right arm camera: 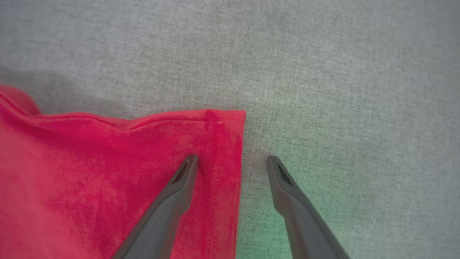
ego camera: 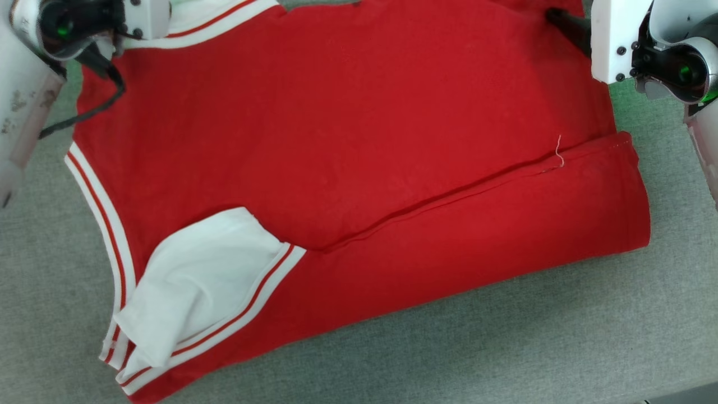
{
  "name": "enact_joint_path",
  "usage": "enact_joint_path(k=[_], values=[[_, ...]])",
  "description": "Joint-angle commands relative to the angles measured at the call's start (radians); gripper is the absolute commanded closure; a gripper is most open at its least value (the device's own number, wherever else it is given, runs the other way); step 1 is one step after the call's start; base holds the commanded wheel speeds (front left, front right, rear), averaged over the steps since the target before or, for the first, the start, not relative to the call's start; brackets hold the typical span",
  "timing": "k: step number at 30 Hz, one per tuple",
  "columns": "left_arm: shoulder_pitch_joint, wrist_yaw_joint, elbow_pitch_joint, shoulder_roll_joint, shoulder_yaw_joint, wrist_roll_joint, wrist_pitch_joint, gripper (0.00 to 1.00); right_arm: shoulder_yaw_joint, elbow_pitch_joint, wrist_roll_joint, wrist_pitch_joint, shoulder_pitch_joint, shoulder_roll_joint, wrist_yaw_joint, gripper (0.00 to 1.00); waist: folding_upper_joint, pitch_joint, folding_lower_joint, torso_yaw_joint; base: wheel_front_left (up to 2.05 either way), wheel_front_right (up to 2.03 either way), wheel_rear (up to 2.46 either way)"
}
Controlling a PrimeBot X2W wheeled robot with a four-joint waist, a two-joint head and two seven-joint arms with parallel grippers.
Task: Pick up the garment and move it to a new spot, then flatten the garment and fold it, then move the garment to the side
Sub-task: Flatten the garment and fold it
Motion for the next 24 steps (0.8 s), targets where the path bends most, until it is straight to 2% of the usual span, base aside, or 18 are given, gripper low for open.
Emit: enact_joint_path(k=[1,7,13,19,24], values=[[-0.001,-0.002,-0.008,0.004,-0.020,-0.014,-0.002,1.00,0.037,0.025,0.013,-0.004,0.018,-0.002,0.000,1.00,0.0000,-0.001,-0.0001,0.006,0.00,0.00,0.00],[-0.015,-0.002,-0.053,0.007,-0.054,-0.051,-0.056,1.00,0.064,0.042,0.057,-0.097,0.014,-0.033,-0.001,1.00,0.0000,-0.017,-0.0001,0.023,0.00,0.00,0.00],[0.028,-0.002,-0.179,0.051,-0.082,-0.085,-0.198,1.00,0.101,0.020,0.109,-0.172,0.045,-0.072,-0.001,1.00,0.0000,-0.080,-0.0001,0.051,0.00,0.00,0.00],[0.119,-0.002,-0.350,0.115,-0.123,-0.133,-0.344,1.00,0.134,-0.037,0.173,-0.242,0.126,-0.146,-0.001,1.00,0.0000,-0.167,-0.0001,0.089,0.00,0.00,0.00],[0.232,-0.002,-0.531,0.205,-0.160,-0.161,-0.444,1.00,0.157,-0.104,0.221,-0.285,0.227,-0.213,-0.001,1.00,0.0000,-0.246,-0.0001,0.114,0.00,0.00,0.00]])
